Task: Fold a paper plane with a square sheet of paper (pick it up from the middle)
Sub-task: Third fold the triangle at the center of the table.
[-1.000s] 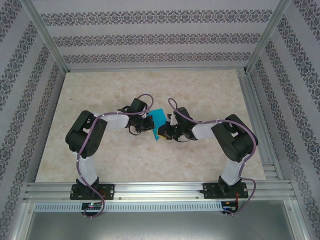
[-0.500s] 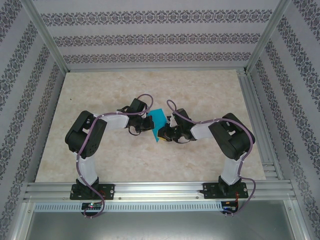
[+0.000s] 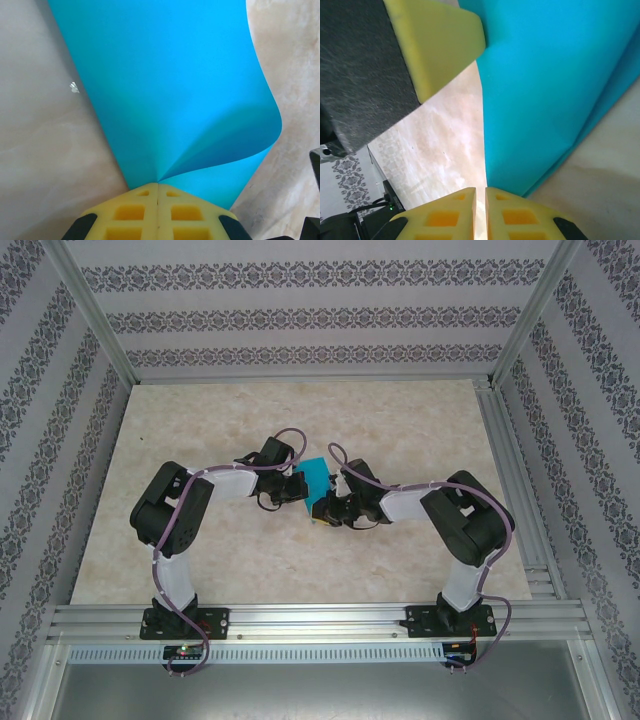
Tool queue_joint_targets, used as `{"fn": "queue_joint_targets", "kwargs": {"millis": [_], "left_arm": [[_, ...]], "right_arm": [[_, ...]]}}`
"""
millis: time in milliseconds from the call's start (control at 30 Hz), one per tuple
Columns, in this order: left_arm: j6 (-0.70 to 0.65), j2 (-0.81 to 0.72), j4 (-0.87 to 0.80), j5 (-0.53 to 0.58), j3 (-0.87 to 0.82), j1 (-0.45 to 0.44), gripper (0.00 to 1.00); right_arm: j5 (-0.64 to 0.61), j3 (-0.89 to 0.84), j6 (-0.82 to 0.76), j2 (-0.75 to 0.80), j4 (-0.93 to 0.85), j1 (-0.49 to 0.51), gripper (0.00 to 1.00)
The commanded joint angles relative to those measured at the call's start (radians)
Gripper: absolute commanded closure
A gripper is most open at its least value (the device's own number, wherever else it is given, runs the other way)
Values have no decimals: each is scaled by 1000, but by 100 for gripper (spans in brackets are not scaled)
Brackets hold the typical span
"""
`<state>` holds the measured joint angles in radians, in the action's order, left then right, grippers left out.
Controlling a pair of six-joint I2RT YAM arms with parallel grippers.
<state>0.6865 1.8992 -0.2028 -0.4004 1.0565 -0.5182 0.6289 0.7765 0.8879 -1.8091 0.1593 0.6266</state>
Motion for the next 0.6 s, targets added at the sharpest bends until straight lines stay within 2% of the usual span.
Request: {"fn": "queue_joint_targets", "kwargs": {"millis": [0,300,567], "left_arm": [[3,-2,-45,52,-30,-7,100],[3,-3,-43,55,-30,-6,100],[3,-4,-43,56,-30,-7,100]], "right_arm": [[-27,-7,-25,-16,-28,10,86],[-91,19,-57,-21,-154,14,87],[-114,33,-69,-67,-181,28,87]]}}
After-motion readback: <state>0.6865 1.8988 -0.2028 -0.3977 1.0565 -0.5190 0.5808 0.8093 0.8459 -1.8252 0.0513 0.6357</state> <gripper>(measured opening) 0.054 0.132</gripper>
